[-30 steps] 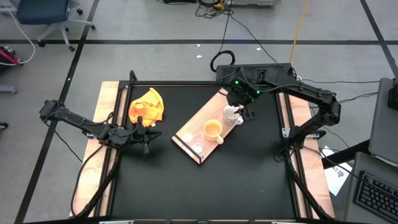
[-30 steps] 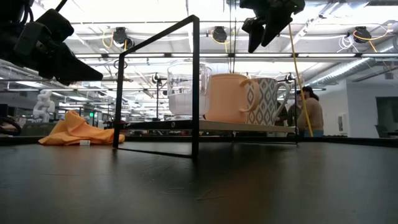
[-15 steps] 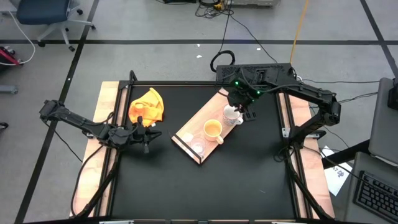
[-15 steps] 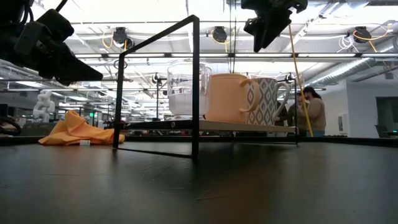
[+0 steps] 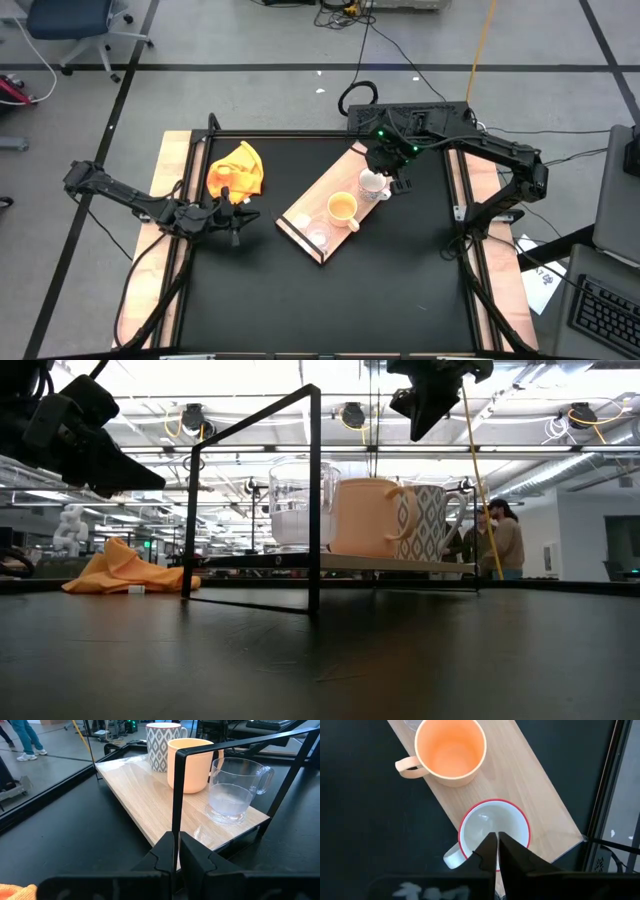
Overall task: Stack small to large cups/mugs on shelf
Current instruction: Return to Home Position
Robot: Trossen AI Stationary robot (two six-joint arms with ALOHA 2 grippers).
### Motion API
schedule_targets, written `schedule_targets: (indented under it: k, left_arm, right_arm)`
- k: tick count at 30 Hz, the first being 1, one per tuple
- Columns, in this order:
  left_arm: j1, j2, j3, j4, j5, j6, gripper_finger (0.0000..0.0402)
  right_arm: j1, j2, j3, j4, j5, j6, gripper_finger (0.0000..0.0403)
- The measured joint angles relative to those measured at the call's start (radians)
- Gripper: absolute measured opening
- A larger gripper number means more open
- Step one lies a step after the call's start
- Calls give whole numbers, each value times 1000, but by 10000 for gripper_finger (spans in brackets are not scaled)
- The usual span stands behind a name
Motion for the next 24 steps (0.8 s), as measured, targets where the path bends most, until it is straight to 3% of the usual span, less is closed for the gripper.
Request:
schedule_targets:
  k: [11,24]
  left_arm:
    - [0,0,0,0,0,-4,31]
    - [0,0,0,0,1,-7,31]
  right_arm:
    - [0,-13,0,-33,2,20,1]
    - [0,-205,-26,-41,-12,129,0]
